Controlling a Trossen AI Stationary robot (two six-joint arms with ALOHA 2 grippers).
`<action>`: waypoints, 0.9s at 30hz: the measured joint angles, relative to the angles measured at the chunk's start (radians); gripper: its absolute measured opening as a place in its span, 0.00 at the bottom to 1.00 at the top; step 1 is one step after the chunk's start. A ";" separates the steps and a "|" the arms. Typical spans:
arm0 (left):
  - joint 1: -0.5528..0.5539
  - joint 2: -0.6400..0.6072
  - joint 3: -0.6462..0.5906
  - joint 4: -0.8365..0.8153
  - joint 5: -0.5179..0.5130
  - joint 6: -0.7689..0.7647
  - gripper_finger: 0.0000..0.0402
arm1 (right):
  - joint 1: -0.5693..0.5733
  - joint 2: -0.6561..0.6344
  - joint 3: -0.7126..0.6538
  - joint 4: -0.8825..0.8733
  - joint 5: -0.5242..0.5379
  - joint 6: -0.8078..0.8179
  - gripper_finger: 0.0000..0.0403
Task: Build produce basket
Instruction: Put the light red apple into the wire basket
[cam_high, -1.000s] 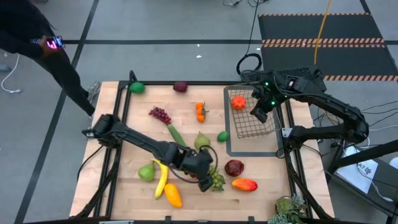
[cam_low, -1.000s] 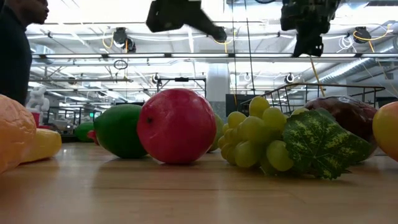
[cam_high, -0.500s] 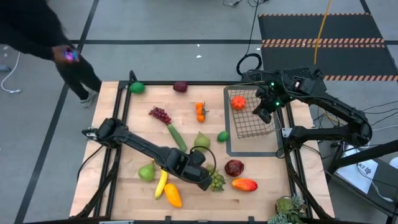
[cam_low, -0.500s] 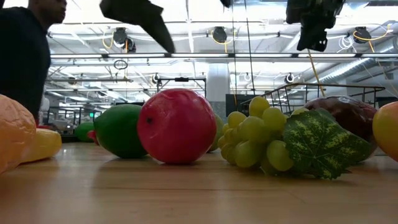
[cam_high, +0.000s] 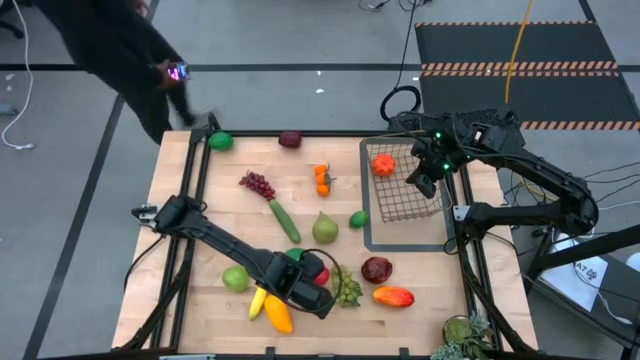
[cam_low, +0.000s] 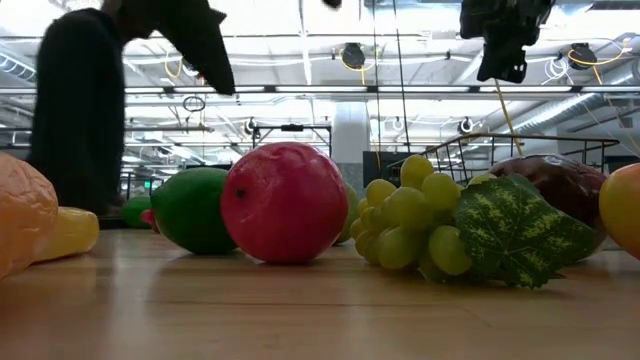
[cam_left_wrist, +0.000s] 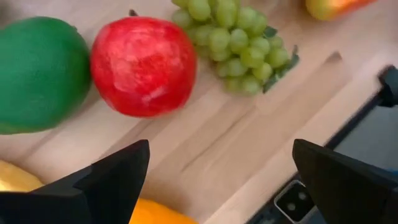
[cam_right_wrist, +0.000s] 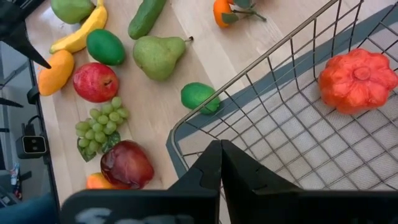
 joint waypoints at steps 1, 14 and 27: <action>0.002 0.003 0.000 -0.010 0.008 -0.008 0.98 | 0.000 0.000 0.000 0.001 0.000 0.000 0.00; 0.093 0.018 0.000 -0.017 0.083 -0.134 0.98 | 0.000 0.000 0.000 0.007 0.002 0.014 0.00; 0.312 0.017 0.042 -0.017 0.166 0.177 0.98 | 0.000 0.000 0.000 0.001 0.003 0.027 0.00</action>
